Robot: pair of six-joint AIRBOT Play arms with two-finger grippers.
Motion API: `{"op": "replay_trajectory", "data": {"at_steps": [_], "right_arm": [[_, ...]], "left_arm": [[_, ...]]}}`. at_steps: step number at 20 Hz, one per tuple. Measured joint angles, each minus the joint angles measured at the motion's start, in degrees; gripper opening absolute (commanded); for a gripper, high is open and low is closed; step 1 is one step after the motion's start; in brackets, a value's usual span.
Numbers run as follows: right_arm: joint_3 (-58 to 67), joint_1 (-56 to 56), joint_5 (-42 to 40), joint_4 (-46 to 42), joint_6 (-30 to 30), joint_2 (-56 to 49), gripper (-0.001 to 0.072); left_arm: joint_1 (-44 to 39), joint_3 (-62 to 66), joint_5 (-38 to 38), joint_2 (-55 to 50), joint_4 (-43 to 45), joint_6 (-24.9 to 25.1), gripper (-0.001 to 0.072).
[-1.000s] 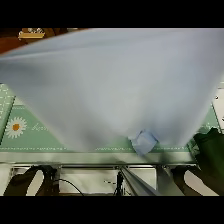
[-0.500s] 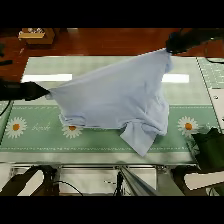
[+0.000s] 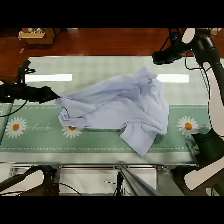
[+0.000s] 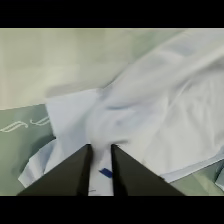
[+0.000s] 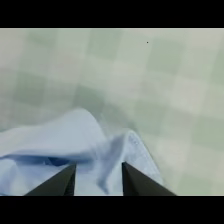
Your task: Fold the shirts.
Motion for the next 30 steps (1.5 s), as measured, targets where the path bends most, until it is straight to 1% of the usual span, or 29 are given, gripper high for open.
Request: {"op": "replay_trajectory", "data": {"at_steps": [1, 3, 4, 6, 8, 11, 13, 16, 19, 26, 27, 28, 29, 30], "right_arm": [[0.00, 0.09, 0.33, 0.79, -0.15, 0.48, 0.0389], [0.02, 0.07, 2.19, -0.50, -1.49, 2.86, 0.0457], [0.02, -0.17, 4.24, -2.78, -2.47, 4.59, 0.0459], [0.02, -1.60, 9.01, -6.25, -3.45, 8.00, 0.0459], [-0.02, -4.48, 13.92, -6.36, -3.65, 10.40, 0.0459], [-1.14, -9.68, 19.80, -0.42, -3.67, 12.09, 0.0459], [-2.78, -12.72, 21.99, 3.87, -4.11, 12.76, 0.0459], [-5.75, -16.39, 23.30, 8.66, -4.94, 13.49, 0.0459], [-8.92, -19.28, 23.65, 11.19, -5.79, 14.03, 0.0459], [-18.38, -23.76, 20.13, 12.85, -7.67, 18.86, 0.0459], [-19.71, -24.24, 19.45, 12.79, -7.76, 19.89, 0.0459], [-21.00, -24.63, 18.84, 12.74, -7.91, 20.98, 0.0458], [-22.25, -24.92, 18.21, 12.68, -8.11, 22.27, 0.0458], [-23.26, -25.11, 17.73, 12.52, -8.17, 23.47, 0.0458]], "left_arm": [[-0.04, 0.22, 0.09, -1.05, -0.02, 0.11, 0.0497], [0.35, 1.60, -0.50, -2.32, 0.50, 0.28, 0.0635], [0.90, 2.78, -1.57, -2.62, 1.95, 0.31, 0.0718], [2.58, 4.50, -3.85, -3.04, 5.84, -0.26, 0.0718], [4.74, 4.79, -6.58, -3.28, 9.53, -2.19, 0.0718], [7.93, 2.47, -10.36, -3.43, 12.31, -3.39, 0.0717], [9.22, 0.02, -11.67, -3.45, 13.11, -2.80, 0.0717], [9.97, -3.52, -12.35, -3.58, 12.70, -0.92, 0.0717], [10.27, -5.68, -11.85, -4.52, 11.50, 0.42, 0.0717], [9.35, -7.06, -10.47, -10.27, 4.83, 2.49, 0.0713], [8.61, -7.08, -10.27, -11.23, 3.56, 2.69, 0.0681], [7.80, -7.10, -9.92, -12.00, 3.15, 2.80, 0.0550], [6.80, -7.15, -8.85, -12.90, 3.26, 2.89, 0.0394], [5.73, -7.15, -7.26, -13.66, 3.06, 2.86, 0.0181]]}}
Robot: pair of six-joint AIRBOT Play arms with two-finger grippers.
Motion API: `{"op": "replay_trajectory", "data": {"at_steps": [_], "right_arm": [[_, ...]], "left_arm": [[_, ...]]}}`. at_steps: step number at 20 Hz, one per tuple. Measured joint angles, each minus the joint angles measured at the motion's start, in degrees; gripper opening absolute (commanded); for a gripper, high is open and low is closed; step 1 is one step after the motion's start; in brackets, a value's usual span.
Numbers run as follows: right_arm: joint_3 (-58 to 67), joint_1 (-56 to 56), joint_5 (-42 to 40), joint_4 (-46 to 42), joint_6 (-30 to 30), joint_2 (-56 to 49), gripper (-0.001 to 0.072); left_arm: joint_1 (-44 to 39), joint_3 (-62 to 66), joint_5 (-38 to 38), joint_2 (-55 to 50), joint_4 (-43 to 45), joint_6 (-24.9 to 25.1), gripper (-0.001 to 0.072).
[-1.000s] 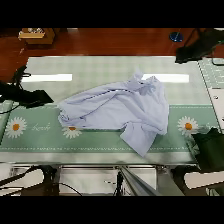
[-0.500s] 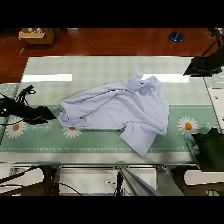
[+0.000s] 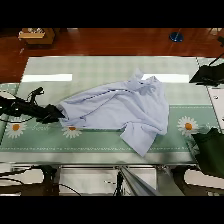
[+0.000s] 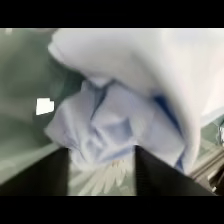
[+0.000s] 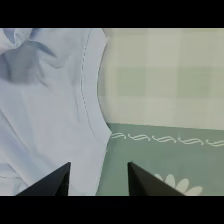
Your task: Fold the shirts.
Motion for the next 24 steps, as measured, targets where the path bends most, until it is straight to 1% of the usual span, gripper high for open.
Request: {"op": "replay_trajectory", "data": {"at_steps": [1, 5, 7, 9, 11, 14, 16, 17, 18, 19, 24], "right_arm": [[-0.87, -0.15, -0.55, -0.15, -0.15, 1.29, 0.0459], [-2.45, -0.57, -1.79, -2.43, -0.20, 6.21, 0.0459], [-2.99, -1.81, -1.07, -4.37, -0.11, 7.91, 0.0459], [-5.18, -4.66, 0.24, -4.13, 0.17, 9.33, 0.0459], [-10.27, -8.09, 1.40, -2.16, 0.28, 10.95, 0.0471], [-22.08, -11.39, 1.33, 1.31, -0.72, 14.05, 0.0473], [-30.60, -12.33, -0.72, 4.81, -2.01, 15.85, 0.0507], [-34.47, -12.57, -2.14, 6.95, -2.78, 16.52, 0.0508], [-38.23, -12.81, -3.32, 9.07, -3.67, 17.05, 0.0557], [-41.31, -12.94, -4.42, 10.45, -4.31, 17.40, 0.0587], [-52.17, -13.29, -7.87, 14.29, -7.06, 18.16, 0.0587]], "left_arm": [[-1.05, -0.04, 1.40, -0.81, 0.00, -0.24, 0.0026], [-3.56, -0.04, 1.42, -2.89, -1.22, -1.20, 0.0025], [-3.45, -0.04, 1.22, -3.13, -1.44, -1.29, 0.0025], [-2.89, -0.04, 1.03, -3.08, -1.44, -0.92, 0.0024], [-2.34, -0.04, 0.33, -2.49, -0.20, -0.33, 0.0024], [-1.99, -0.04, 0.22, -0.92, 0.90, 0.48, 0.0024], [-1.88, -0.07, 0.42, 0.20, 1.44, 0.90, 0.0024], [-1.84, -0.07, 0.50, 0.74, 1.38, 0.98, 0.0024], [-1.81, -0.07, 0.35, 1.27, 1.31, 1.11, 0.0024], [-1.77, -0.04, -0.39, 1.64, 0.74, 1.22, 0.0024], [-1.77, -0.04, -2.36, 2.54, -0.52, 1.51, 0.0024]]}}
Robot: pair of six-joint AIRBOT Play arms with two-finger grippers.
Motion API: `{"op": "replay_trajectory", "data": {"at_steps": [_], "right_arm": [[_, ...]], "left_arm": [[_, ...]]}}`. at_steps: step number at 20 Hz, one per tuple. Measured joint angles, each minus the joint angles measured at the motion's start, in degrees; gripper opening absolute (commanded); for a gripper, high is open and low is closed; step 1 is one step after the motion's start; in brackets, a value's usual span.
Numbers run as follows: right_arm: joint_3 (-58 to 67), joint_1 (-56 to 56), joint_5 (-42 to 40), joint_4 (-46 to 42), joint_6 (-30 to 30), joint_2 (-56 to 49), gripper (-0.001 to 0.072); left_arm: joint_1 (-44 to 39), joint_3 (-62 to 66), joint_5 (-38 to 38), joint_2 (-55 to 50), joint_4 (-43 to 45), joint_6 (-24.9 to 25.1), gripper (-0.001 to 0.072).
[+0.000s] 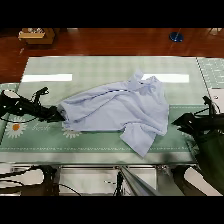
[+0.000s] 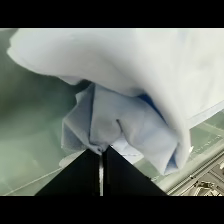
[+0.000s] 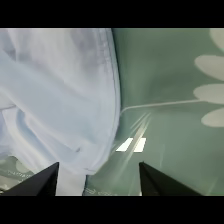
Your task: Fold the shirts.
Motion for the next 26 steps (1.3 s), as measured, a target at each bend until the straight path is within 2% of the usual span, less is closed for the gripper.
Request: {"op": "replay_trajectory", "data": {"at_steps": [6, 7, 8, 9, 10, 13, 15, 19, 22, 26], "right_arm": [[-8.76, 0.74, -5.60, 4.04, -1.27, 0.17, 0.0584], [-10.01, 1.68, -6.67, 5.33, -1.42, 0.17, 0.0507], [-11.02, 2.95, -8.24, 6.75, -1.46, 0.17, 0.0323], [-11.78, 4.48, -10.34, 7.56, -1.49, 0.17, 0.0092], [-12.35, 6.23, -13.09, 9.38, -1.51, 0.15, 0.0025], [-11.87, 9.77, -15.21, 18.18, -4.22, 0.55, 0.0024], [-8.55, 10.88, -13.33, 24.06, -6.56, 2.58, 0.0024], [5.95, 11.72, -9.53, 30.56, -6.88, 11.47, 0.0024], [21.49, 11.91, -9.62, 30.95, -3.93, 18.08, 0.0024], [43.23, 12.00, -12.44, 22.64, 2.99, 22.36, 0.0024]], "left_arm": [[0.00, 0.00, -1.09, 0.22, -0.37, 0.13, 0.0024], [0.00, 0.00, -1.27, 0.24, -0.37, 0.13, 0.0024], [0.00, 0.00, -1.33, 0.26, -0.42, 0.13, 0.0024], [0.00, 0.00, -1.44, 0.28, -0.44, 0.15, 0.0024], [0.00, 0.02, -1.49, 0.33, -0.63, 0.20, 0.0024], [0.07, 0.52, -2.64, 2.03, -2.91, 1.18, 0.0024], [0.22, 2.23, -2.97, 5.57, -5.51, 1.77, 0.0024], [1.51, 9.68, -3.21, 17.99, -13.38, 1.60, 0.0024], [3.15, 17.84, -0.57, 29.44, -17.46, -0.68, 0.0024], [6.05, 29.86, 5.09, 41.20, -19.30, -4.81, 0.0024]]}}
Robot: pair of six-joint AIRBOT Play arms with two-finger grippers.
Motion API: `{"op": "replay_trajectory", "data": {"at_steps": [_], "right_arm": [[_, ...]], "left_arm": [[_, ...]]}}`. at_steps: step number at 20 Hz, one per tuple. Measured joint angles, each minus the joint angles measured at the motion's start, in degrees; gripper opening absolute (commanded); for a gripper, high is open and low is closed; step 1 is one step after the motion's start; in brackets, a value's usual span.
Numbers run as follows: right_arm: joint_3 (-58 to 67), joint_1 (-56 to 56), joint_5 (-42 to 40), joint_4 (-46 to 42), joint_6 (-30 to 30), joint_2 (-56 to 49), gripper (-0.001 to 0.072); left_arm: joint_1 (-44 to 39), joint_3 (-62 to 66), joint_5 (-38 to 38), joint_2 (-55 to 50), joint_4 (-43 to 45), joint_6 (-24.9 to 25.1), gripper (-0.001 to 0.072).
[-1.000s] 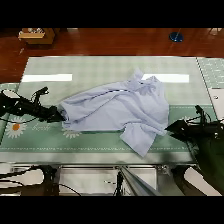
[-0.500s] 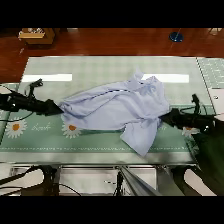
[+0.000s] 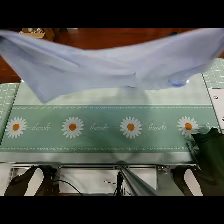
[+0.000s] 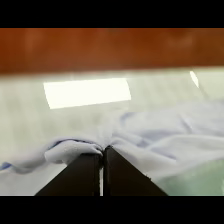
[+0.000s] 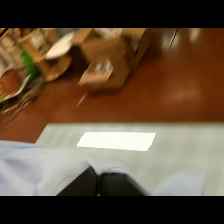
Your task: Fold the shirts.
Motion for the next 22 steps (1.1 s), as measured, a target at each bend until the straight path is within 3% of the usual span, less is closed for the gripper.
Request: {"op": "replay_trajectory", "data": {"at_steps": [4, 7, 9, 15, 17, 22], "right_arm": [[17.20, 0.02, -1.60, -11.93, 6.56, 1.18, 0.0023], [26.36, 0.02, 0.02, -18.82, 10.32, 1.46, 0.0023], [31.56, 0.02, 3.85, -22.58, 12.17, 1.55, 0.0023], [41.77, 0.02, 20.46, -36.04, 14.23, 1.97, 0.0022], [42.91, 0.09, 24.65, -39.71, 13.97, 1.84, 0.0022], [43.58, 0.13, 33.29, -40.44, 12.48, -4.39, 0.0022]], "left_arm": [[1.62, 13.11, 3.58, 5.97, 3.96, -5.18, 0.0024], [1.97, 24.13, 2.19, 7.82, 10.10, -10.45, 0.0024], [2.05, 31.67, -1.49, 8.39, 14.14, -14.12, 0.0024], [1.25, 44.63, -23.19, 8.79, 24.52, -20.70, 0.0024], [0.20, 45.18, -28.63, 8.61, 25.75, -22.38, 0.0024], [-1.31, 36.68, -33.62, 8.17, 27.02, -23.02, 0.0023]]}}
